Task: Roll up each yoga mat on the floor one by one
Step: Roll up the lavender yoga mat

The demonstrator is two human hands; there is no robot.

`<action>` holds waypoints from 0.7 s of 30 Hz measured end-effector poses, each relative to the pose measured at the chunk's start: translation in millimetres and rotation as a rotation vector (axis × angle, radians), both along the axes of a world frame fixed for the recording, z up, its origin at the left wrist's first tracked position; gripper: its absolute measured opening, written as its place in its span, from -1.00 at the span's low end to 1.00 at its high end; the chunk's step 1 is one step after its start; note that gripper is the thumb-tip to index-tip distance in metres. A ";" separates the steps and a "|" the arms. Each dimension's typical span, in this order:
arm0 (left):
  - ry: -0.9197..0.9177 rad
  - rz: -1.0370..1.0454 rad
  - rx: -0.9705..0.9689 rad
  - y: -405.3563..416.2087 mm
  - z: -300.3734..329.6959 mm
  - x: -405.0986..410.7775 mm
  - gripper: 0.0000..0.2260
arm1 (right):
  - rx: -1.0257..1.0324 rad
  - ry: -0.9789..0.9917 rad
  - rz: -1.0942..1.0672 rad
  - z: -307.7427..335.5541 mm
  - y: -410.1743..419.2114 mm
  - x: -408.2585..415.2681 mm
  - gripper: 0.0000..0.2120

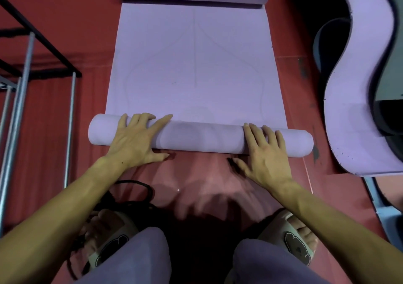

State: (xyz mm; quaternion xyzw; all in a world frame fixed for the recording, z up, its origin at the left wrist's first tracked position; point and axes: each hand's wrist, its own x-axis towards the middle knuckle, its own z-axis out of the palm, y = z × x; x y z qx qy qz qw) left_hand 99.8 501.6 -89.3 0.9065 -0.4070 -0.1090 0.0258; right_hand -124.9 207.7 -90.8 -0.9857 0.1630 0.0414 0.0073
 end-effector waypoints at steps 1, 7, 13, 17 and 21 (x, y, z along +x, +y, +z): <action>0.019 0.022 -0.018 -0.9 1.5 0.6 -0.02 | -0.001 0.001 -0.006 -0.5 -1.5 2.0 -0.06; -0.084 0.030 0.006 -5.9 1.4 5.6 -0.12 | 0.005 0.004 0.004 -6.2 -11.6 16.6 -0.05; -0.159 0.010 0.056 -10.8 1.7 14.1 -0.05 | 0.028 -0.006 0.063 -6.3 -31.1 34.9 -0.18; -0.123 0.033 -0.019 -11.7 8.1 18.3 -0.20 | 0.037 0.031 0.113 -3.5 -41.3 38.0 -0.19; 0.041 0.053 0.048 -11.4 17.1 18.3 -0.20 | 0.103 0.188 0.140 4.9 -50.6 36.1 -0.10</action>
